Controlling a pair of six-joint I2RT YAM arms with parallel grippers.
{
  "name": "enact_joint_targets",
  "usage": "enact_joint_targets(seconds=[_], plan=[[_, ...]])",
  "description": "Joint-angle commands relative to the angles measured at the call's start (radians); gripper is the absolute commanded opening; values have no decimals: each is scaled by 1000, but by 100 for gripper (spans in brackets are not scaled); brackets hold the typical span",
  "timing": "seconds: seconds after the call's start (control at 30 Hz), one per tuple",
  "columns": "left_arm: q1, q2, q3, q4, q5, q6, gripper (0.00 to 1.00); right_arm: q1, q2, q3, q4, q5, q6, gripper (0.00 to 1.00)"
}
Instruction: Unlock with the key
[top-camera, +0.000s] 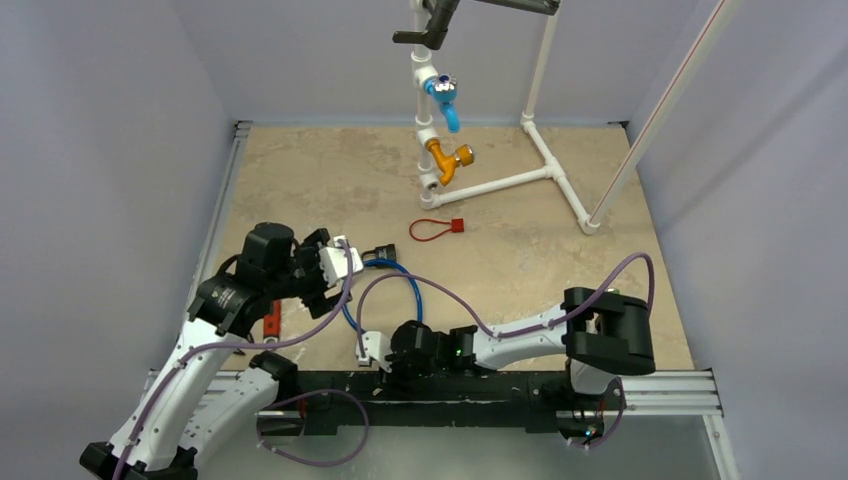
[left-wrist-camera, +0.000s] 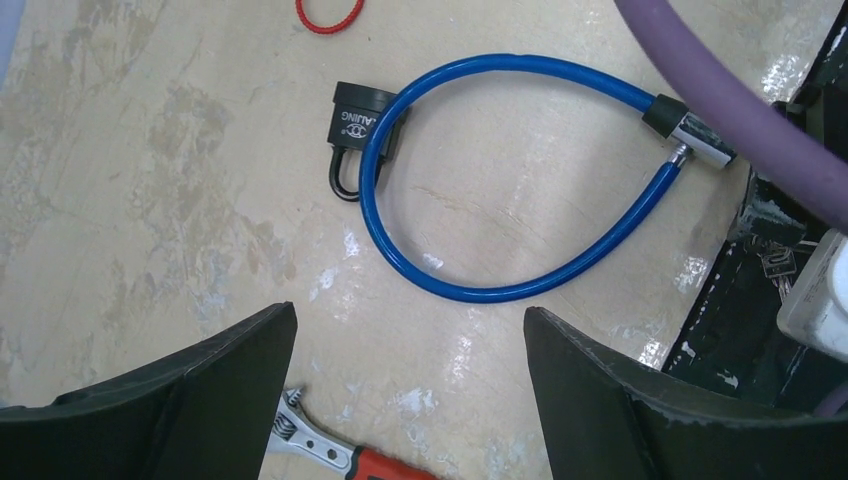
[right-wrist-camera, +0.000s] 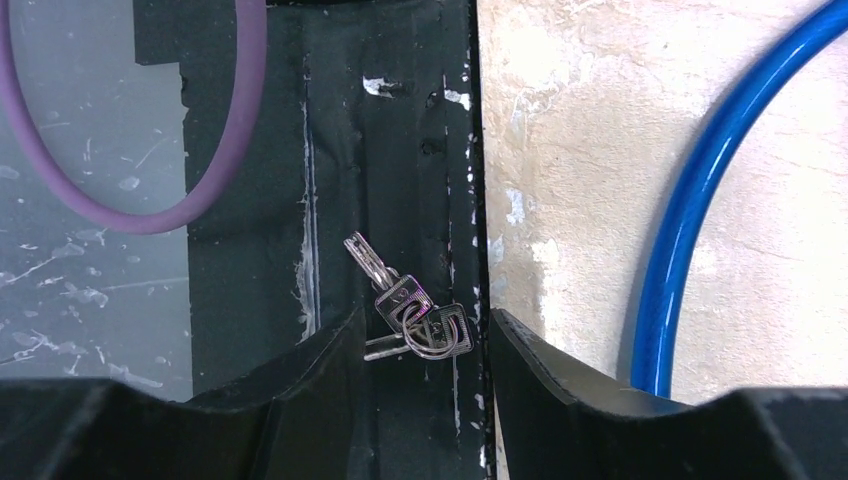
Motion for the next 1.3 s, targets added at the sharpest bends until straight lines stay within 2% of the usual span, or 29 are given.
enact_joint_targets(seconds=[0.0,0.13,0.3,0.47,0.6,0.73,1.0,1.07,1.13,1.27], plan=[[28,-51,18,48,15,-67,85,13,18,26,66,12,-13,46],[48,-62,9,22,29,-62,85,17,28,16,74,25,-7,40],[51,-56,19,36,24,-58,85,17,57,27,51,82,9,18],[53,-66,36,35,16,-32,85,17,66,30,41,103,24,0],[53,-73,46,15,34,-17,85,17,47,45,8,99,44,0],[53,-97,34,5,79,21,85,9,-62,29,-12,126,76,0],[53,-151,-1,-1,273,165,87,-48,-308,4,-34,132,167,0],[53,-161,-2,-13,361,184,88,-55,-372,19,-62,156,172,0],[52,-148,11,-26,446,166,89,-56,-433,43,-96,187,167,0],[53,-44,87,-68,611,13,96,-56,-521,109,-173,228,143,0]])
